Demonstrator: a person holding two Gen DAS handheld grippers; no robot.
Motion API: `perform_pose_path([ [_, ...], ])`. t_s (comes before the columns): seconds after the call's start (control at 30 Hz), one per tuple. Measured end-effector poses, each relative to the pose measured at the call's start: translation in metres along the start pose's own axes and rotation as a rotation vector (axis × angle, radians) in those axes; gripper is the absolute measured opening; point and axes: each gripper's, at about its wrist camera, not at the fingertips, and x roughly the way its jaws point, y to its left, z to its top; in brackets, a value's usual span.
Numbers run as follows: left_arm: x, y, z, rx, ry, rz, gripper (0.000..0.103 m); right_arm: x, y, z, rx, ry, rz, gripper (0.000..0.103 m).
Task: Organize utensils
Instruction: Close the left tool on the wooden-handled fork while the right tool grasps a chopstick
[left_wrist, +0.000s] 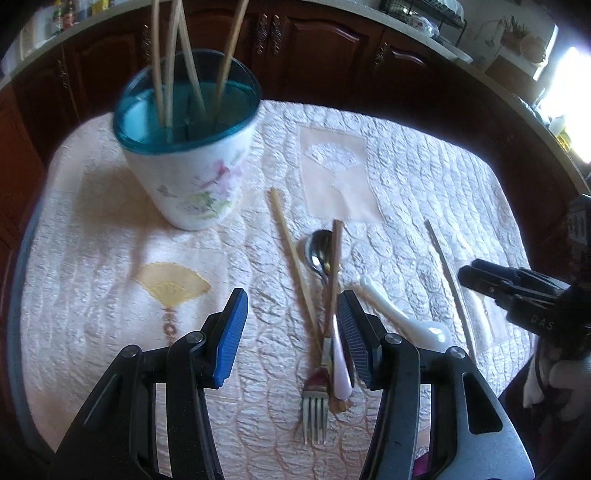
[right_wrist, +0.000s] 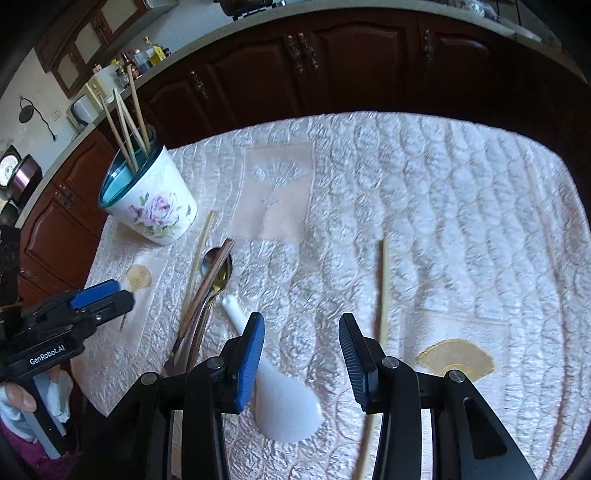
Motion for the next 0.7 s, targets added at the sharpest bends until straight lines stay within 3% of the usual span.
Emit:
perform_pose_path([
  [0.2, 0.015, -0.009, 0.007, 0.031, 0.025, -0.034, 0.051, 0.011, -0.01, -0.002, 0.023, 0.016, 0.0, 0.04],
  [0.57, 0.047, -0.021, 0.024, 0.063, 0.063, -0.028, 0.051, 0.018, -0.069, 0.003, 0.152, 0.024, -0.025, 0.04],
  [0.7, 0.061, -0.025, 0.031, 0.079, 0.094, -0.03, 0.051, 0.032, -0.076, 0.014, 0.153, 0.041, -0.02, 0.035],
])
